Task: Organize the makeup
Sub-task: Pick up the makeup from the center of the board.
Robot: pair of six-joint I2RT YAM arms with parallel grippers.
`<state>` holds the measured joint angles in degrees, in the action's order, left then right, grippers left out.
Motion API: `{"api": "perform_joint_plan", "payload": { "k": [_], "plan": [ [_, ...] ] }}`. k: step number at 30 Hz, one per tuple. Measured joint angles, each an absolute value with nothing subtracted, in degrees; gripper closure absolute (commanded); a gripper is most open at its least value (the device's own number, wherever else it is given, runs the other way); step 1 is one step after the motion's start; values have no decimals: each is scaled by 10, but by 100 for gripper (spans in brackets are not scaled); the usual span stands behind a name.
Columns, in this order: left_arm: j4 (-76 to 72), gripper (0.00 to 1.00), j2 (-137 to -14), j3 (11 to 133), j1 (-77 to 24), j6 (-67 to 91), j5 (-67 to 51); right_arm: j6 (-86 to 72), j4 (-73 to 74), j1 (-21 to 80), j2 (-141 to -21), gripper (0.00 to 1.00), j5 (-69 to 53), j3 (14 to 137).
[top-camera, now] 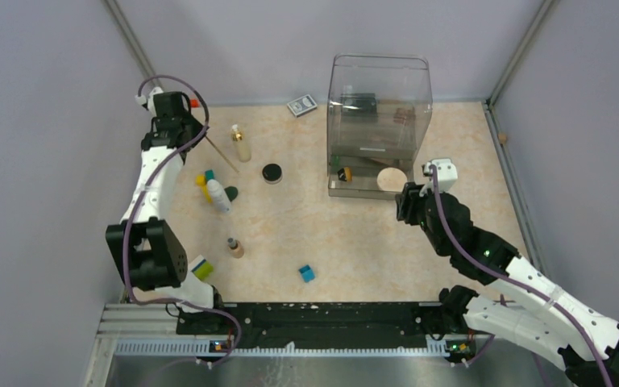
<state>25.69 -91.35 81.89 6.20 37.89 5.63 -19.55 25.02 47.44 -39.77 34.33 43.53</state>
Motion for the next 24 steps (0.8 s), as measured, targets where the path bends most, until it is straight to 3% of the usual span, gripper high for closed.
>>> {"api": "perform_joint_plan", "payload": {
  "k": [6, 13, 19, 24],
  "plan": [
    [256, 100, -812, 816, 7, 373, 69, -196, 250, 474, -393, 51, 338, 436],
    [246, 100, -785, 838, -213, 360, 58, -178, 225, 474, -384, 36, 228, 436],
    [230, 100, -807, 838, -404, 357, 41, -170, 161, 474, -392, 34, 47, 441],
    [213, 100, -822, 838, -505, 357, 41, -196, 121, 474, -413, 34, -6, 441]
  ]
}}
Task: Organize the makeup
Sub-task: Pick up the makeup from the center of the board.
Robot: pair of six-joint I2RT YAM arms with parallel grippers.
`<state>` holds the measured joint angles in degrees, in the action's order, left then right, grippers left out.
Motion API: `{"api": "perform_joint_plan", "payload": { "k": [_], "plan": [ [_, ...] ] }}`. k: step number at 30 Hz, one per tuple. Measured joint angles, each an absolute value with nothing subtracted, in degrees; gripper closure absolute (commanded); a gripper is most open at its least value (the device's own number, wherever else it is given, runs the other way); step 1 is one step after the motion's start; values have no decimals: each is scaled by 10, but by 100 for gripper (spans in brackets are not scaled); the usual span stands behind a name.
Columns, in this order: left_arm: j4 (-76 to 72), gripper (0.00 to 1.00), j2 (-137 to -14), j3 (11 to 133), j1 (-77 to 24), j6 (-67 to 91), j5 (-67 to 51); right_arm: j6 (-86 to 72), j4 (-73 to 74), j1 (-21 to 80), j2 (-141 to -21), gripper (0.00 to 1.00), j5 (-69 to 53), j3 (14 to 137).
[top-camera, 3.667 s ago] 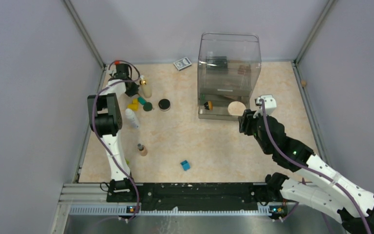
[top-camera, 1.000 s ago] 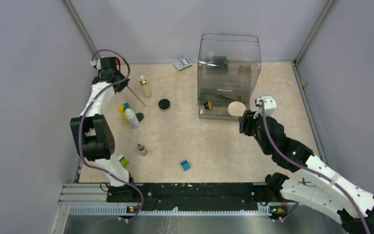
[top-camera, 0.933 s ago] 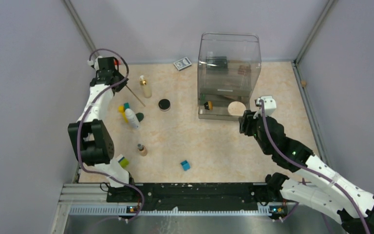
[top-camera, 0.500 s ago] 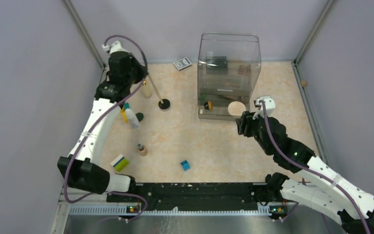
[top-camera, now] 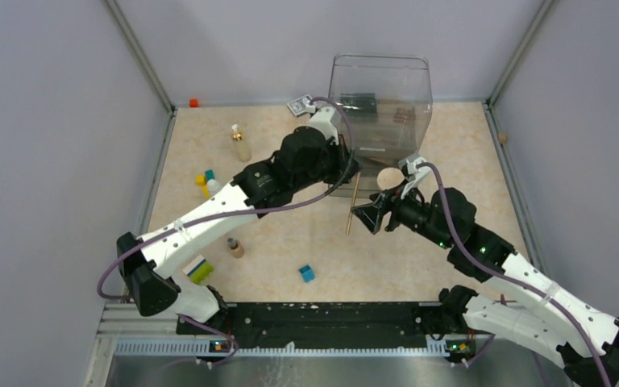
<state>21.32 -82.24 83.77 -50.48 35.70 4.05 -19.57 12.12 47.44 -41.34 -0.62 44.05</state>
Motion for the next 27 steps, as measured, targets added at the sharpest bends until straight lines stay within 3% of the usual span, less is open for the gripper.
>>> {"api": "perform_joint_plan", "payload": {
  "k": [5, 15, 17, 22, 27],
  "plan": [
    [185, 100, -823, 823, -533, 357, 48, -232, 106, 474, -419, 35, -3, 441],
    [139, 100, -823, 781, -537, 363, 54, -310, 85, 474, -453, 50, 32, 439],
    [126, 100, -821, 773, -539, 366, 54, -324, 79, 474, -461, 55, 35, 439],
    [109, 100, -804, 745, -541, 374, 58, -357, 69, 474, -477, 76, 46, 439],
    [98, 100, -783, 729, -541, 378, 68, -383, 57, 474, -485, 80, 56, 434]
  ]
}}
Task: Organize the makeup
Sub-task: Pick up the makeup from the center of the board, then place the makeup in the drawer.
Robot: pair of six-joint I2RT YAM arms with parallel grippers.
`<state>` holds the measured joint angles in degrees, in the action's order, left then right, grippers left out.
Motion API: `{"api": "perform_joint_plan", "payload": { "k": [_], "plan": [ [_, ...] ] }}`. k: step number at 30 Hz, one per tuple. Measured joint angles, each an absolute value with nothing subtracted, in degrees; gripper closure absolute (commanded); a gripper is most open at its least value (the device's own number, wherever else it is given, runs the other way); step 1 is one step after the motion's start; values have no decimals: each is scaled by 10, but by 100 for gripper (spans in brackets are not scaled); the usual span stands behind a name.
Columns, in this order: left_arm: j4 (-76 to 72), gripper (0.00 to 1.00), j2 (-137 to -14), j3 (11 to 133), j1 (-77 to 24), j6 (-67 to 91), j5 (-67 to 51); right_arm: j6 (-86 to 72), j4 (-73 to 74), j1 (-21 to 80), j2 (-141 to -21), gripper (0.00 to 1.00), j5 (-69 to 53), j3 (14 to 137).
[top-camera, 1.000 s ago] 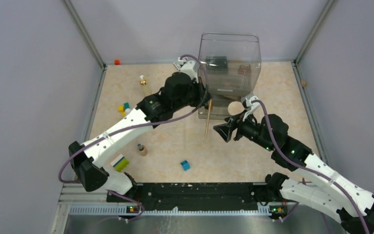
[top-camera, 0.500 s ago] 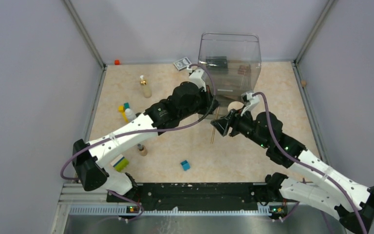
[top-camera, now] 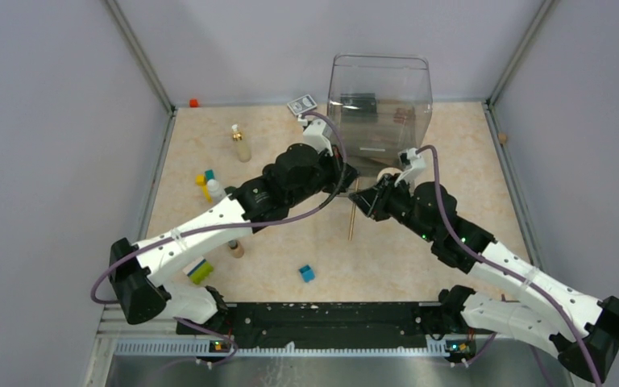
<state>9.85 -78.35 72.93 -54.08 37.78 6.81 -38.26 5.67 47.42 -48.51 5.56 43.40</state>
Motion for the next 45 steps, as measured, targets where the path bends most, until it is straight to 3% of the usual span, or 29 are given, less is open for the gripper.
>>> {"api": "perform_joint_plan", "payload": {
  "k": [3, 6, 8, 10, 11, 12, 14, 19, 25, 31, 39, 45],
  "plan": [
    [91, 100, -770, 718, -541, 381, 70, -397, 46, 473, -489, 83, 57, 430],
    [86, 96, -766, 711, -541, 385, 71, -407, 37, 472, -496, 96, 54, 427],
    [84, 79, -766, 708, -541, 386, 73, -413, 28, 471, -498, 100, 53, 422],
    [82, 49, -765, 706, -541, 388, 75, -415, 24, 471, -498, 100, 53, 419],
    [81, 30, -765, 705, -541, 385, 76, -413, 24, 471, -498, 100, 55, 419],
    [81, 18, -764, 703, -541, 383, 81, -408, 24, 471, -498, 100, 58, 419],
    [79, 2, -757, 697, -541, 380, 94, -383, 27, 470, -499, 100, 67, 420],
    [98, 1, -719, 695, -541, 357, 152, -245, 42, 470, -509, 100, 101, 433],
    [158, 1, -655, 700, -531, 308, 226, 38, 40, 470, -561, 100, 112, 453],
    [215, 1, -585, 699, -518, 276, 293, 311, 71, 465, -686, 100, 157, 488],
    [244, 1, -526, 686, -510, 258, 341, 523, 88, 453, -828, 99, 227, 539],
    [258, 1, -511, 670, -506, 246, 362, 604, 63, 437, -856, 73, 234, 550]
  ]
}}
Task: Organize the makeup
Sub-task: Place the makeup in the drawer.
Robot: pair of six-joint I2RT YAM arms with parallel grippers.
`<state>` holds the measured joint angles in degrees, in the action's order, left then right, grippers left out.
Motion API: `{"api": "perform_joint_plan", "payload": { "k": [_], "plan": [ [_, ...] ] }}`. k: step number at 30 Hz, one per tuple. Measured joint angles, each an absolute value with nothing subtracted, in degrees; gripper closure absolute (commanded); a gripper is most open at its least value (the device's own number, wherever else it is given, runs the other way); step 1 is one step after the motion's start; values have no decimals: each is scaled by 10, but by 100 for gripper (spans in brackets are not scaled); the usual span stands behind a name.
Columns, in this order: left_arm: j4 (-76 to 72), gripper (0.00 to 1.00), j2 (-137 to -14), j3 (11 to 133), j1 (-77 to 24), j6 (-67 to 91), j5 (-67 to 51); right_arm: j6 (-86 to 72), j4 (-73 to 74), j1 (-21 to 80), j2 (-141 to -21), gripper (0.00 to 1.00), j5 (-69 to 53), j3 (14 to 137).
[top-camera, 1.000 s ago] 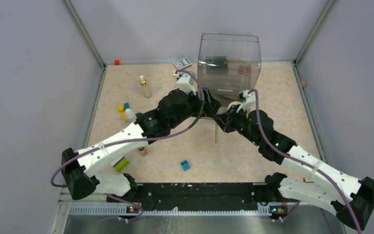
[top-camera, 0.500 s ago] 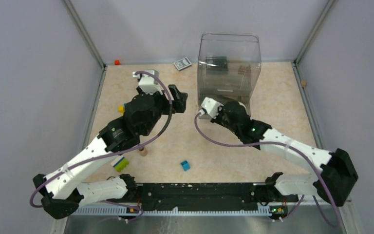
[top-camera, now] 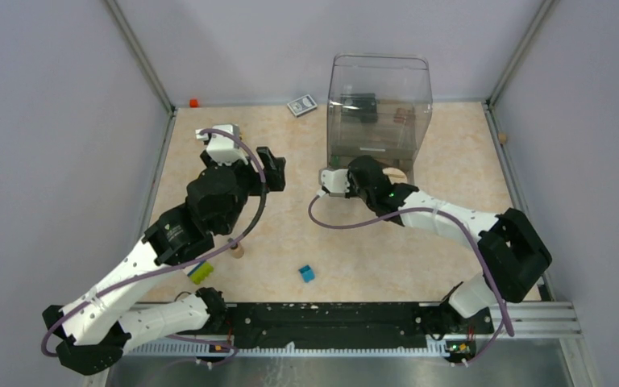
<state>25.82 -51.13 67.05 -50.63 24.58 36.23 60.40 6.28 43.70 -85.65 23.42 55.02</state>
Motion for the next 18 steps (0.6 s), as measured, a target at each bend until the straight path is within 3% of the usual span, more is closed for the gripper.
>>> {"api": "perform_joint_plan", "payload": {
  "k": [5, 12, 18],
  "plan": [
    [274, 1, -512, 672, -506, 227, 382, 621, 36, 411, -872, 53, 233, 569],
    [278, 1, -512, 672, -502, 224, 390, 598, 9, 406, -872, 49, 234, 574],
    [287, 1, -538, 674, -492, 224, 383, 484, 9, 406, -853, 42, 231, 587]
  ]
}}
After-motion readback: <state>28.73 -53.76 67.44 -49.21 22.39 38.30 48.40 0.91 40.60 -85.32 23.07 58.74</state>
